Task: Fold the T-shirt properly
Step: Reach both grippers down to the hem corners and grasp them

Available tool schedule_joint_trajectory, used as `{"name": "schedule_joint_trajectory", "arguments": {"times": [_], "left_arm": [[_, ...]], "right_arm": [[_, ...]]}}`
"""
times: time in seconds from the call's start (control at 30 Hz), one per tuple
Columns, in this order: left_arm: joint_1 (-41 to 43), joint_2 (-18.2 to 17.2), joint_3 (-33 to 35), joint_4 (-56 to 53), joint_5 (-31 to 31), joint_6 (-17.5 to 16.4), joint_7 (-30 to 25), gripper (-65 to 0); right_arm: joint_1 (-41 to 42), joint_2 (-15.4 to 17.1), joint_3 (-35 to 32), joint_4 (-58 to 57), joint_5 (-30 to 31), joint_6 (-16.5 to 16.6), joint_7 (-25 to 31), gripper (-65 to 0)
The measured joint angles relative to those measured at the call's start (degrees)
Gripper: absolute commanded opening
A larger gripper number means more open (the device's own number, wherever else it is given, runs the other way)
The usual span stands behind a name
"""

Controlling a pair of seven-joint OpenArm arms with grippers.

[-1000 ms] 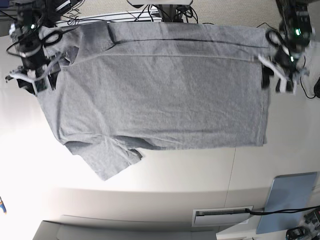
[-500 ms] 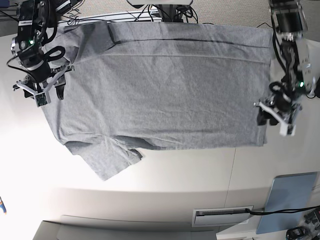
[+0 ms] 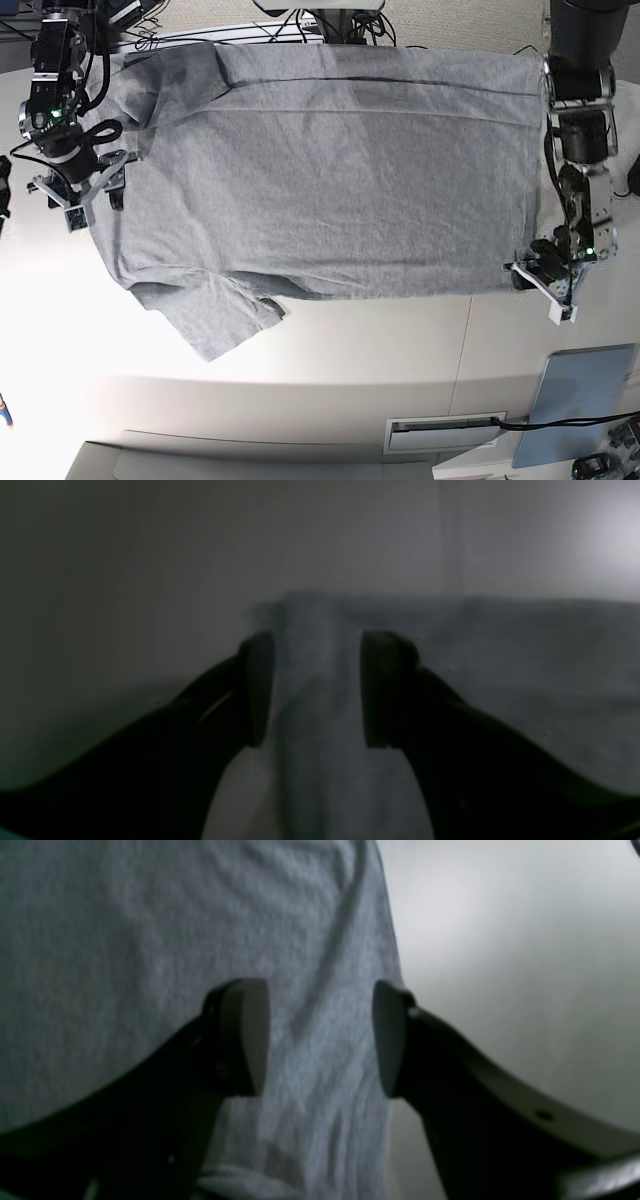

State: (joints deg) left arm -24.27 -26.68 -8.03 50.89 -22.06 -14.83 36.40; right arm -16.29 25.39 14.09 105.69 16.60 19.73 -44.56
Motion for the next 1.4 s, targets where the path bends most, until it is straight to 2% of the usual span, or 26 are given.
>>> {"name": "schedule_joint_trajectory", "arguments": {"times": [0.07, 0.3, 0.6, 0.7, 0.83, 0.97, 1.13, 1.27, 1.4], "left_arm": [[-1.6, -0.1, 0.0, -3.0, 0.5, -0.1, 0.1, -36.0], [-3.5, 0.3, 0.0, -8.2, 0.4, -5.9, -0.1, -36.0], [-3.7, 2.4, 0.0, -8.3, -1.0, -6.0, 0.4, -36.6], [-3.8, 2.4, 0.0, -8.3, -1.1, -6.0, 0.9, -43.4], [-3.8, 2.6, 0.0, -8.3, -1.1, -6.0, 1.5, -59.1], [-3.8, 2.7, 0.0, -8.3, -1.1, -6.1, 1.7, -65.0], [-3.8, 2.7, 0.0, -8.3, -1.0, -10.6, 2.2, -65.0], [-3.8, 2.7, -0.1, -8.3, -1.2, -10.6, 2.6, -65.0], [-4.0, 2.7, -0.3, -8.2, -1.4, -10.5, 4.3, -65.0]], "right_arm": [[0.5, 0.0, 0.0, 0.0, 0.2, 0.1, -0.1, -32.6], [0.8, 0.0, 0.0, 0.0, 1.5, 0.7, -0.2, -32.6], [1.3, 0.0, 0.0, 0.0, 1.5, 0.7, -0.4, -32.6], [1.4, 0.0, 0.0, 0.0, 1.5, 0.7, -0.4, -32.6], [1.6, 0.0, 0.0, 0.0, 1.5, 1.2, -0.2, -32.6], [2.2, 0.0, 0.0, -0.3, 1.5, 1.3, 0.0, -32.6], [9.6, 0.1, -3.1, -6.7, 1.5, 1.2, 0.1, -32.6], [20.2, -0.1, -11.6, -18.7, -1.4, 1.6, -0.2, -32.6], [34.2, -0.1, -19.9, -34.6, -2.3, 1.4, -1.3, -32.6]]}}
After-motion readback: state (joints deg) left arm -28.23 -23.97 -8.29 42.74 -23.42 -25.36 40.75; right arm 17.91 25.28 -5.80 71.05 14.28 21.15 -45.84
